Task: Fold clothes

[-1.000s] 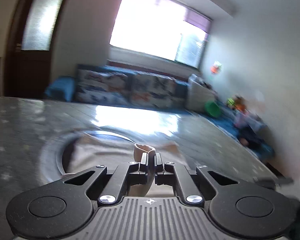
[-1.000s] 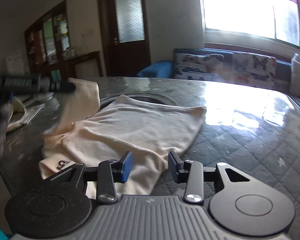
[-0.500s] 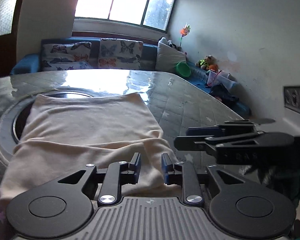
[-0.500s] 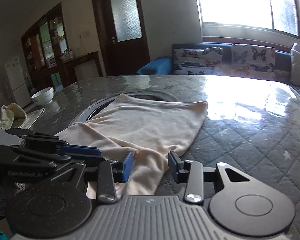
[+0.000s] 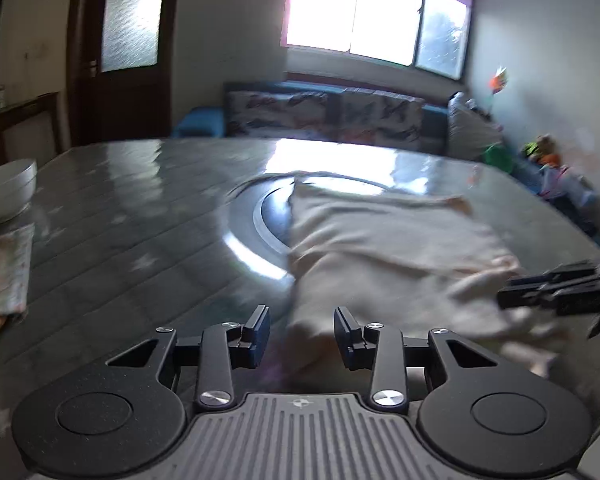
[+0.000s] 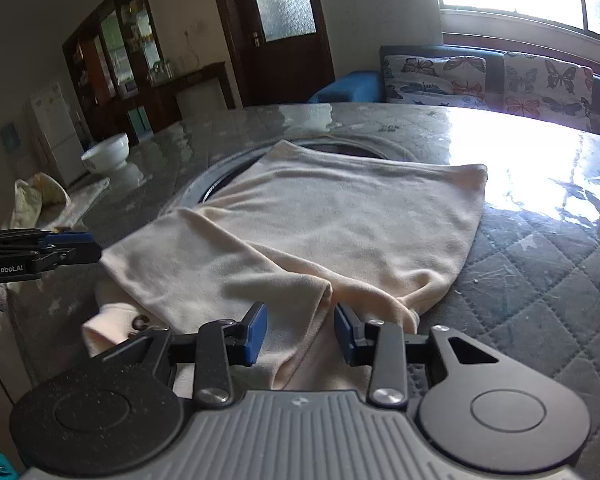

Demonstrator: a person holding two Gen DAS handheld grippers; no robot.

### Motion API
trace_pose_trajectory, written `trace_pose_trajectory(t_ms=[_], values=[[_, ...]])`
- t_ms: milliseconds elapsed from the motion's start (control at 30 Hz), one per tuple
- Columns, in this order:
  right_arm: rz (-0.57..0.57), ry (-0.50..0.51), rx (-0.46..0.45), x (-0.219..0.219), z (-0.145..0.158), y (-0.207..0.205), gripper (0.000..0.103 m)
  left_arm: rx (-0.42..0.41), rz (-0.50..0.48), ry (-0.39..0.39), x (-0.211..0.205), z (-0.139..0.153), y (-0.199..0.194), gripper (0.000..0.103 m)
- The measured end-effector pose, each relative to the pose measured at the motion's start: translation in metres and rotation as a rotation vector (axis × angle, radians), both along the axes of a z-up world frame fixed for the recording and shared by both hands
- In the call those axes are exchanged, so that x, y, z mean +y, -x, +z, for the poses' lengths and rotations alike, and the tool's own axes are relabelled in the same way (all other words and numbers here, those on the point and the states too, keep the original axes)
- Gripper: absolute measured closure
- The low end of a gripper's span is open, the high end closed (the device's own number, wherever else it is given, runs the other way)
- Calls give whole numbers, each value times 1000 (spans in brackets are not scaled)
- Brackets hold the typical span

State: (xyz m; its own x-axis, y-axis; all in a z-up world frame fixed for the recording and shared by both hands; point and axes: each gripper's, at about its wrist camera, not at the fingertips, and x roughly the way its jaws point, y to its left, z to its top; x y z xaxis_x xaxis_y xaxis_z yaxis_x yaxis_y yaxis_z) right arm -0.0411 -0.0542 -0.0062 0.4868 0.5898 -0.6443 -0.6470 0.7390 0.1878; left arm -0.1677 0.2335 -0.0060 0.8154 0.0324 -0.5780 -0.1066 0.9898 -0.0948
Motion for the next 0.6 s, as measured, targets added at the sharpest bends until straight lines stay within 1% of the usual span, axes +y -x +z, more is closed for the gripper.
trace_pose_trajectory(t_ms=[67, 100, 200, 333, 433, 500, 567, 600], values=[[-3, 7, 0, 2, -1, -1, 68, 15, 2, -2, 3, -5, 2, 64], [-5, 8, 0, 3, -1, -1, 70, 18, -4, -7, 3, -7, 3, 64], [-8, 16, -1, 5, 0, -3, 76, 8, -50, -32, -4, -8, 5, 64], [-25, 1, 24, 4, 1, -6, 77, -2, -85, -73, -13, -8, 5, 62], [-19, 12, 15, 7, 0, -6, 77, -1, -86, -79, -13, -11, -1, 63], [-19, 12, 11, 8, 1, -6, 93, 4, -81, -77, -12, -14, -5, 64], [-21, 15, -13, 8, 6, -4, 95, 3, -70, -79, -10, -14, -6, 68], [-21, 12, -23, 8, 9, -4, 95, 1, -65, -82, -10, -14, -6, 68]])
